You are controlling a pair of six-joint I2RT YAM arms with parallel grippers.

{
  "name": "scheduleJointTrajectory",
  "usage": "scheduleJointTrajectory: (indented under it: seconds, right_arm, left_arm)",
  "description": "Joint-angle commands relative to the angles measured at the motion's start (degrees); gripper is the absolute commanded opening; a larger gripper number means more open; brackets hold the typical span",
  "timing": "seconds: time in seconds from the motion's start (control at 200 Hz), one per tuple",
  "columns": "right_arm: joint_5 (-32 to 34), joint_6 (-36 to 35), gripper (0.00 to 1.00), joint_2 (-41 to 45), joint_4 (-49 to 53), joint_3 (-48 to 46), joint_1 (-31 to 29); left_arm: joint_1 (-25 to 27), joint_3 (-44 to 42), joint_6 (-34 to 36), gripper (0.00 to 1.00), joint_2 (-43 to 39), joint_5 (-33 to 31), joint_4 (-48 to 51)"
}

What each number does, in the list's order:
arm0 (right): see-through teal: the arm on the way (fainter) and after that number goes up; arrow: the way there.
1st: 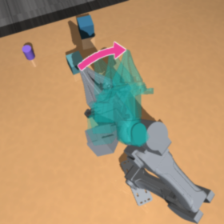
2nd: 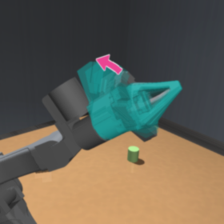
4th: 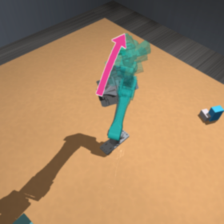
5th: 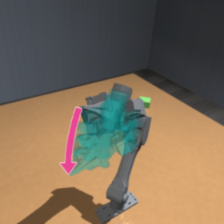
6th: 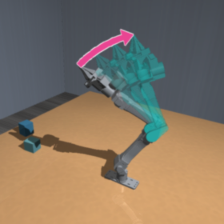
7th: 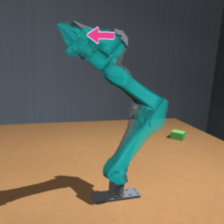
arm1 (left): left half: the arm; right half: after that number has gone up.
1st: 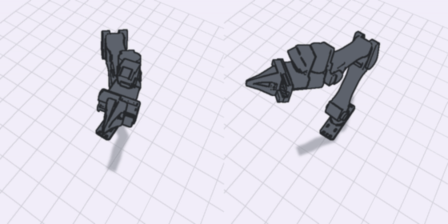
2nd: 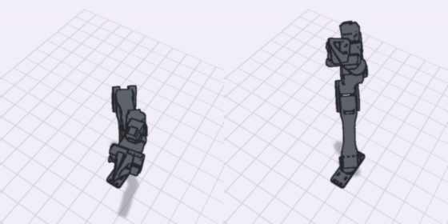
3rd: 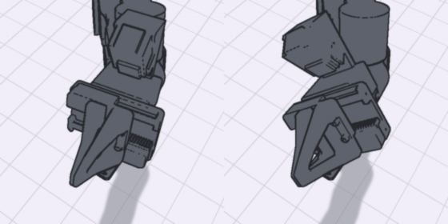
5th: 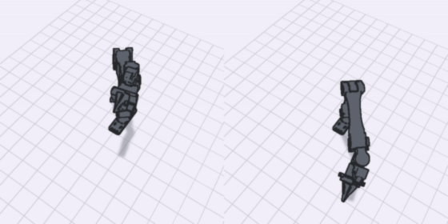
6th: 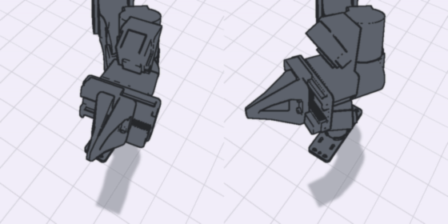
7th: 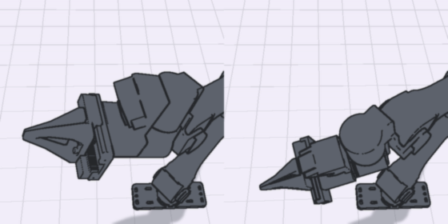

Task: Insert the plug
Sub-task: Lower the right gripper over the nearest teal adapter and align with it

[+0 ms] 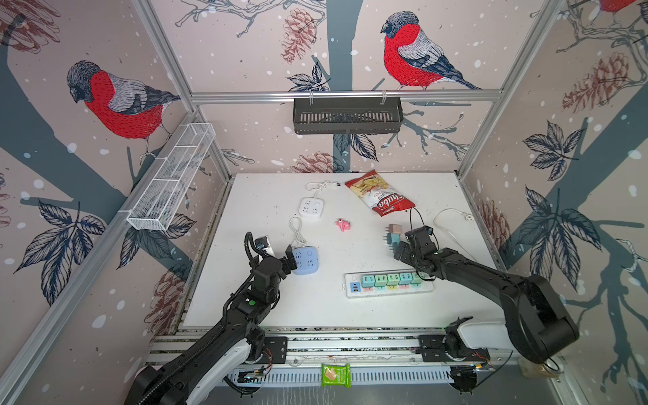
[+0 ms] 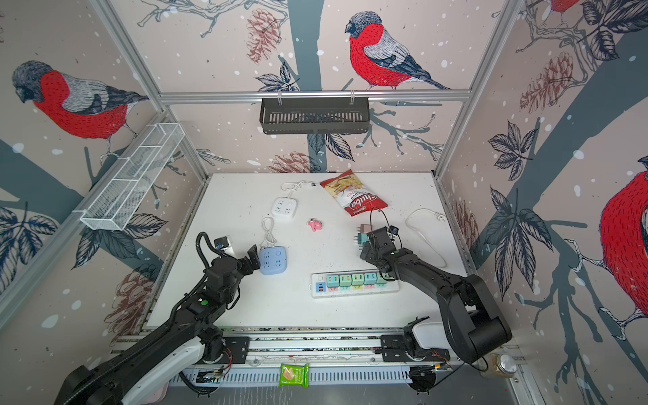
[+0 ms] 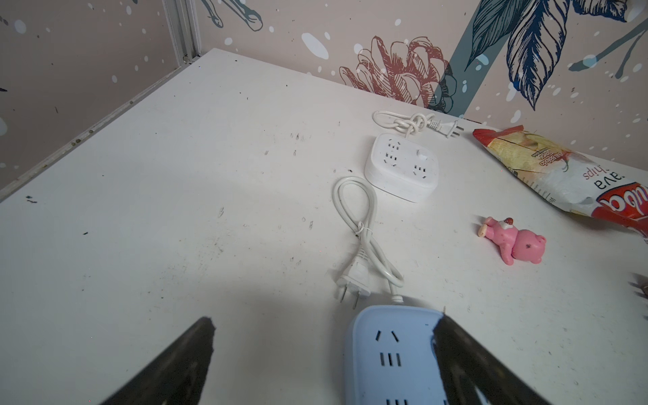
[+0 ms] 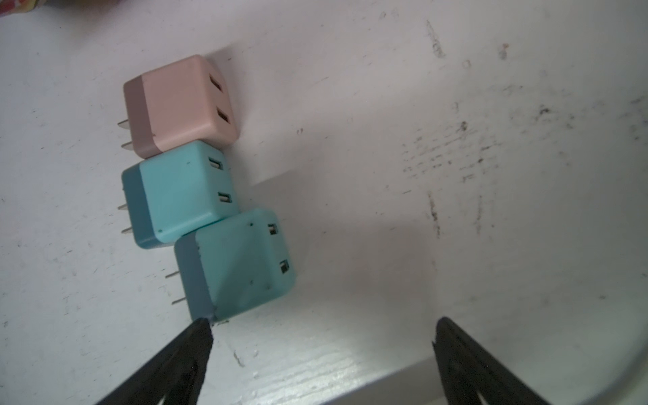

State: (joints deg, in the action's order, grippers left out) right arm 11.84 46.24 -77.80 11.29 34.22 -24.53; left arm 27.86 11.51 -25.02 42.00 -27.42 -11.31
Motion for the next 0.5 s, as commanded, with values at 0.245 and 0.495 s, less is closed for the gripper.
scheduleJointTrajectory:
  seconds: [0.245, 0.495]
  right_arm:
    - [-2.15, -1.84, 1.00, -6.29, -2.94, 5.05, -2.39]
    - [3.66, -1.65, 1.00, -12.69, 1.06, 10.38, -3.76]
  left_arm:
    - [-0.13, 0.28, 0.27, 0.97, -0.24, -0.43, -2.64]
    - [-0.08, 0.35, 0.38, 0.97, 0.03, -0.27, -2.83]
